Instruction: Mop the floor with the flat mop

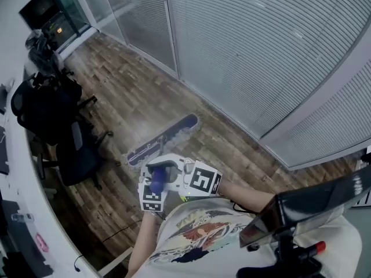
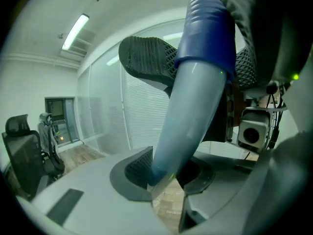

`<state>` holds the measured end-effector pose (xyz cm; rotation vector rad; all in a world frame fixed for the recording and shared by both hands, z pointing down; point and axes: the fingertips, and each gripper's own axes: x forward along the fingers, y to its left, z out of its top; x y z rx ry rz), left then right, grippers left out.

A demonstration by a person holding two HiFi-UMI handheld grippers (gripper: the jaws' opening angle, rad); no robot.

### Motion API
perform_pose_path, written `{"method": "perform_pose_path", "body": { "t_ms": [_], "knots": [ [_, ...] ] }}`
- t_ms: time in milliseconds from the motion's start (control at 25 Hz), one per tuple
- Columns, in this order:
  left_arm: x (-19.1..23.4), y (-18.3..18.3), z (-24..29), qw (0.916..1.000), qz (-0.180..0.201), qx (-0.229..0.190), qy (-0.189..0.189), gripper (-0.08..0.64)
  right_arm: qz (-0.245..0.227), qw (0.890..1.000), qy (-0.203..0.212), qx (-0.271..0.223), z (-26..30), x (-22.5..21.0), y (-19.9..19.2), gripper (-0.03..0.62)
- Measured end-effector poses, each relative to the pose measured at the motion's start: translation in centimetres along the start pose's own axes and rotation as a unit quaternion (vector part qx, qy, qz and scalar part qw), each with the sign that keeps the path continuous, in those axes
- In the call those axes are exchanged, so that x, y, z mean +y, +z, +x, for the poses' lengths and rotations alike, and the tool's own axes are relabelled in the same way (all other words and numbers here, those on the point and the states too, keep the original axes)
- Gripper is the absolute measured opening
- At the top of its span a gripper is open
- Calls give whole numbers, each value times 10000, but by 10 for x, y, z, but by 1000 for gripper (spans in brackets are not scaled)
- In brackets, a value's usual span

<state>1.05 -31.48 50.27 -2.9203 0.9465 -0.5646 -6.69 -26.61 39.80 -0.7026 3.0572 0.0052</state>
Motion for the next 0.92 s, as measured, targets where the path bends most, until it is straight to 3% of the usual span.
{"method": "perform_pose_path", "body": {
  "t_ms": [160,440,920],
  "knots": [
    [-40,-1,-9,9996,-151,-27,236,110,-135,9996,239,-9,-32,29,-2,164],
    [-85,-1,-9,9986,69,50,515,101,-100,9992,376,5,-75,55,-12,164],
    [-70,-12,-9,9976,102,120,680,98,-50,9993,358,21,-62,49,-18,164]
  ]
}}
